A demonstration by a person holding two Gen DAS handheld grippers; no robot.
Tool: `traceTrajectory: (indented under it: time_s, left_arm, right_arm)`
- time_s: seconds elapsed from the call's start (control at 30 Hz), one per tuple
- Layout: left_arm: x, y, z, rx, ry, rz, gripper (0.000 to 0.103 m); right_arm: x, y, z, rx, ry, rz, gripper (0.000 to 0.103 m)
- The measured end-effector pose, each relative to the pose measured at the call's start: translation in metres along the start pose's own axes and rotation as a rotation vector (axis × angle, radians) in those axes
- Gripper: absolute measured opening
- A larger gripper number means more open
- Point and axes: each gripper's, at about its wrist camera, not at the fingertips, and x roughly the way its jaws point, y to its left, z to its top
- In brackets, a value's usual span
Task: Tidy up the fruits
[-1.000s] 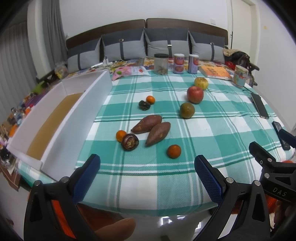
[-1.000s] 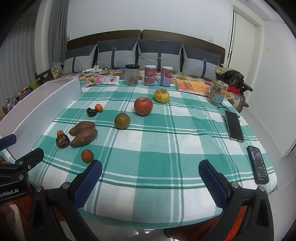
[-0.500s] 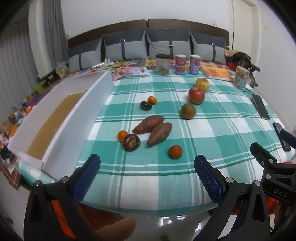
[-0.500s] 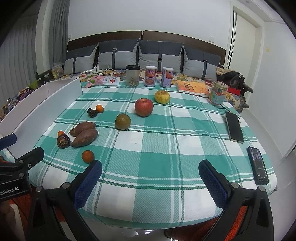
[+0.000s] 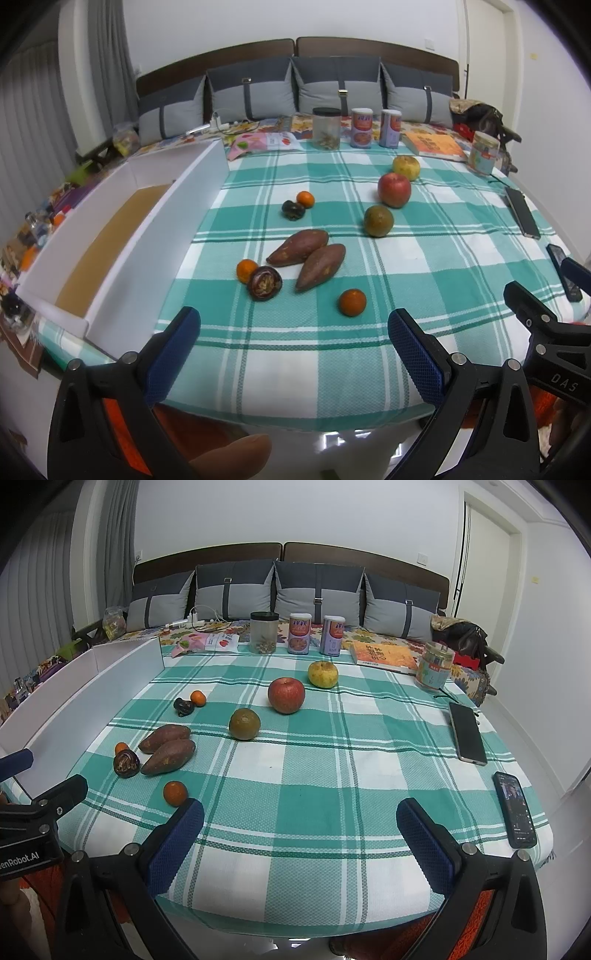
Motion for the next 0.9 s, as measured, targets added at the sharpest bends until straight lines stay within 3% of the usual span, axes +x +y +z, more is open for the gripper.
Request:
traceTrajectory:
  time_s: [0.9]
  left_arm:
    - [-0.0003, 0.0019, 0.0004, 0.000, 0.000, 0.001, 0.102]
  right_arm:
    - [-0.0009, -0.0005, 0.0012, 0.002, -0.003, -0.001, 0.103]
